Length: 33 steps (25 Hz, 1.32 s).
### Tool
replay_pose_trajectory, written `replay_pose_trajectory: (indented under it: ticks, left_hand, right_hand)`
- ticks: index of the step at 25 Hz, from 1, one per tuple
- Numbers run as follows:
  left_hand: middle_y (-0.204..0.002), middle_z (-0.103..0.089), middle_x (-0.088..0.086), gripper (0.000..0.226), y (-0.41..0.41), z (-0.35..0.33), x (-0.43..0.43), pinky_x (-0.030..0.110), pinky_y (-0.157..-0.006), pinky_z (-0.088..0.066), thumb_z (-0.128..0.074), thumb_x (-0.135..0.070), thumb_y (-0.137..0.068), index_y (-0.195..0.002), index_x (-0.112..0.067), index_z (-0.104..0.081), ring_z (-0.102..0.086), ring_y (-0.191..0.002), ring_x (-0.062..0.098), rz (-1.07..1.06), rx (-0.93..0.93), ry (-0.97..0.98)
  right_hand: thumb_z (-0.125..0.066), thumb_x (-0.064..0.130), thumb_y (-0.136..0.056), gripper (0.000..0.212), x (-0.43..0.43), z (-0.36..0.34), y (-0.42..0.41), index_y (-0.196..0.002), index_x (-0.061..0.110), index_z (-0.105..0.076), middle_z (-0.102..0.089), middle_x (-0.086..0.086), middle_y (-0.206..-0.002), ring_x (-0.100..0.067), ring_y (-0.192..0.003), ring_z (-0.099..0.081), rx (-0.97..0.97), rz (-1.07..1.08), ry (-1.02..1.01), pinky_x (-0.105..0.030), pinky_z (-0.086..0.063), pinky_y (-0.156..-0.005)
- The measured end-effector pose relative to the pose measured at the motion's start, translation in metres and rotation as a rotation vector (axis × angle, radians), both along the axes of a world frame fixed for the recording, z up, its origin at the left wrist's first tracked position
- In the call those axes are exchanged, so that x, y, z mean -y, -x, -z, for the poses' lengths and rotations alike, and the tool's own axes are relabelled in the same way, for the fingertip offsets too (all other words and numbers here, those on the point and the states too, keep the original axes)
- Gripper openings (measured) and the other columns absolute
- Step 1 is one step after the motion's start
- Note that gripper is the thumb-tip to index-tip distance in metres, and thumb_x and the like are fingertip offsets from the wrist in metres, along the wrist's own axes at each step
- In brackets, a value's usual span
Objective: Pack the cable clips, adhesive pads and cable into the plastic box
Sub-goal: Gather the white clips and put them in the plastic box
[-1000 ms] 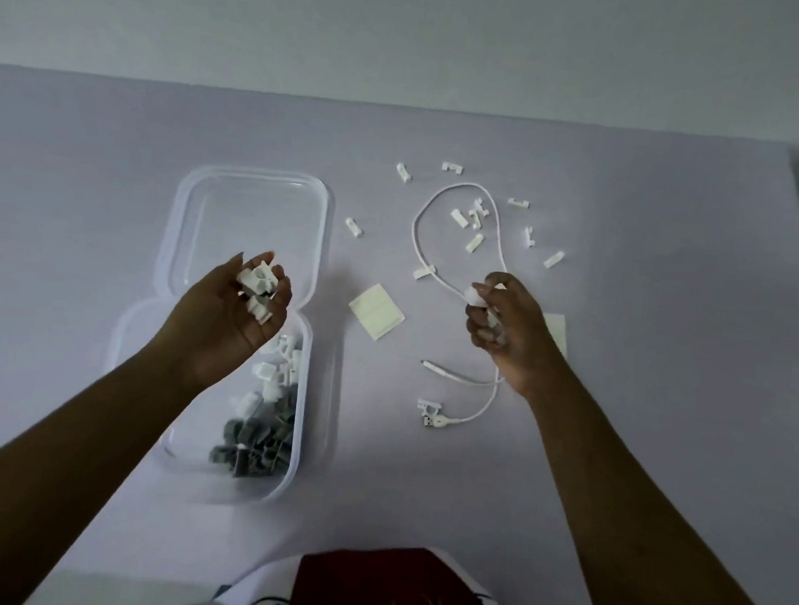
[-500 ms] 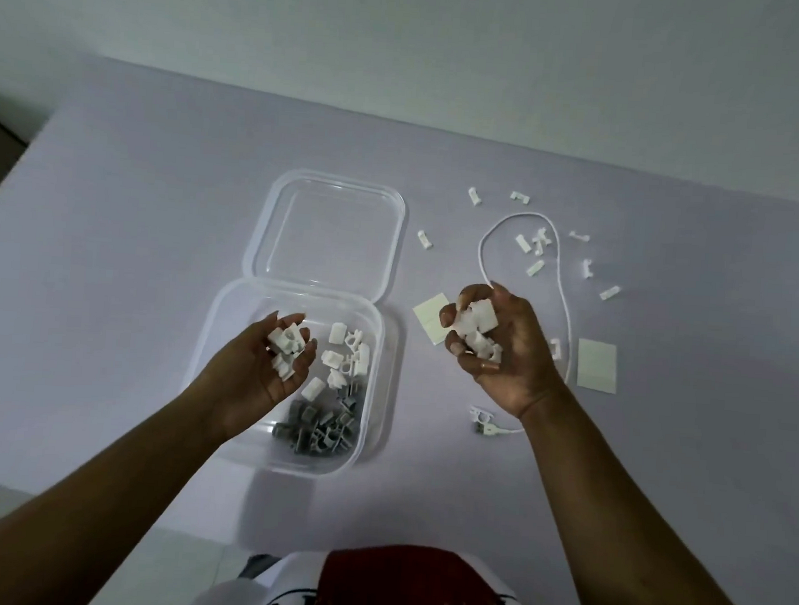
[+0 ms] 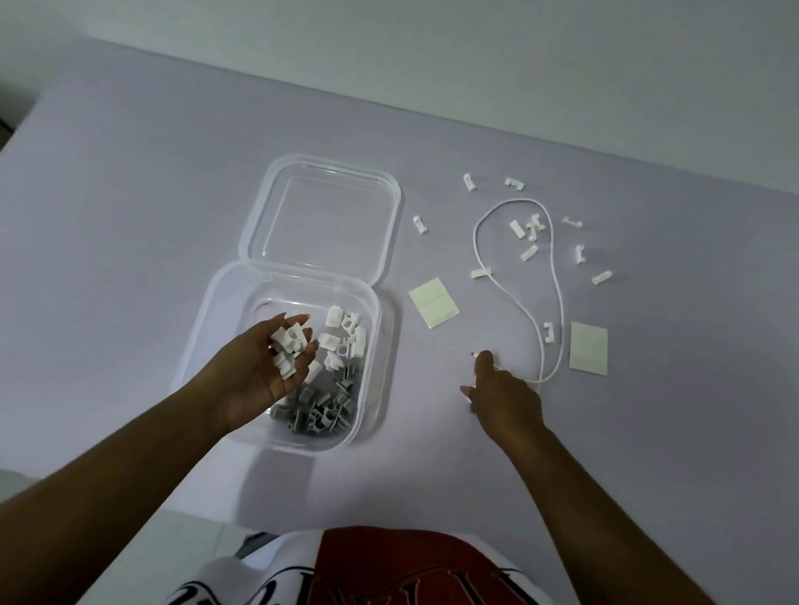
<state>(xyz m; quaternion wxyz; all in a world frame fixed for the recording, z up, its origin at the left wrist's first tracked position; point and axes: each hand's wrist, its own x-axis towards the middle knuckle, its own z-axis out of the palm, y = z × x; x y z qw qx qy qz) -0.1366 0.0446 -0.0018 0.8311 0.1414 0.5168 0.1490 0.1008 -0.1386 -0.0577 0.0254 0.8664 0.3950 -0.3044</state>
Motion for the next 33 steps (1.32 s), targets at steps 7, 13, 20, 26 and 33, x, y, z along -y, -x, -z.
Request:
replay_pose_trajectory:
  ticks: [7,13,20,26,33]
  left_hand:
    - [-0.08,-0.077,0.009,0.022,0.015,0.016,-0.011,0.027,-0.068,-0.061,-0.061,-0.014,-0.088,-0.077,-0.009,-0.08,-0.075,-0.077,0.023,-0.063,-0.109,-0.057]
    - [-0.1,-0.06,0.016,0.014,-0.004,0.036,-0.022,0.028,-0.074,-0.053,-0.056,-0.007,-0.092,-0.104,-0.003,-0.061,-0.06,-0.092,0.024,-0.071,-0.171,-0.069]
    - [-0.083,-0.063,0.006,0.018,-0.043,0.024,-0.023,0.028,-0.06,-0.044,-0.048,-0.019,-0.097,-0.099,-0.007,-0.062,-0.058,-0.073,0.02,0.095,-0.145,-0.131]
    - [-0.131,-0.057,0.008,0.034,-0.016,0.028,-0.031,0.035,-0.109,-0.031,-0.046,-0.019,-0.099,-0.128,-0.006,-0.057,-0.048,-0.12,0.019,0.158,-0.274,-0.262]
    - [-0.122,-0.054,0.018,0.033,0.006,0.032,-0.029,0.043,-0.098,-0.048,-0.045,-0.02,-0.101,-0.132,-0.01,-0.048,-0.055,-0.112,0.033,0.495,-0.438,-0.285]
  right_hand:
    - [-0.048,0.029,-0.099,0.028,-0.018,0.005,0.009,-0.118,0.009,-0.05,-0.067,-0.009,-0.114,-0.023,-0.101,-0.066,0.149,-0.045,0.042,-0.029,-0.049,-0.074]
    - [-0.046,0.023,-0.1,0.023,-0.011,0.008,0.011,-0.119,0.011,-0.048,-0.069,-0.006,-0.106,-0.017,-0.091,-0.067,0.183,-0.128,-0.123,-0.025,-0.046,-0.067]
    - [-0.046,0.018,-0.1,0.01,-0.015,0.009,-0.001,-0.101,0.012,-0.053,-0.065,-0.014,-0.085,-0.024,-0.072,-0.066,-0.11,0.121,-0.17,-0.036,-0.059,-0.068]
    - [-0.056,0.023,-0.096,0.011,-0.034,-0.013,-0.002,-0.093,0.012,-0.059,-0.066,-0.014,-0.077,-0.018,-0.053,-0.053,-0.48,0.488,-0.282,-0.02,-0.042,-0.044]
    - [-0.062,0.025,-0.09,0.004,-0.121,-0.066,0.04,-0.088,0.026,-0.06,-0.067,0.0,-0.067,-0.006,-0.045,-0.053,-0.732,0.158,-0.485,-0.017,-0.039,-0.041]
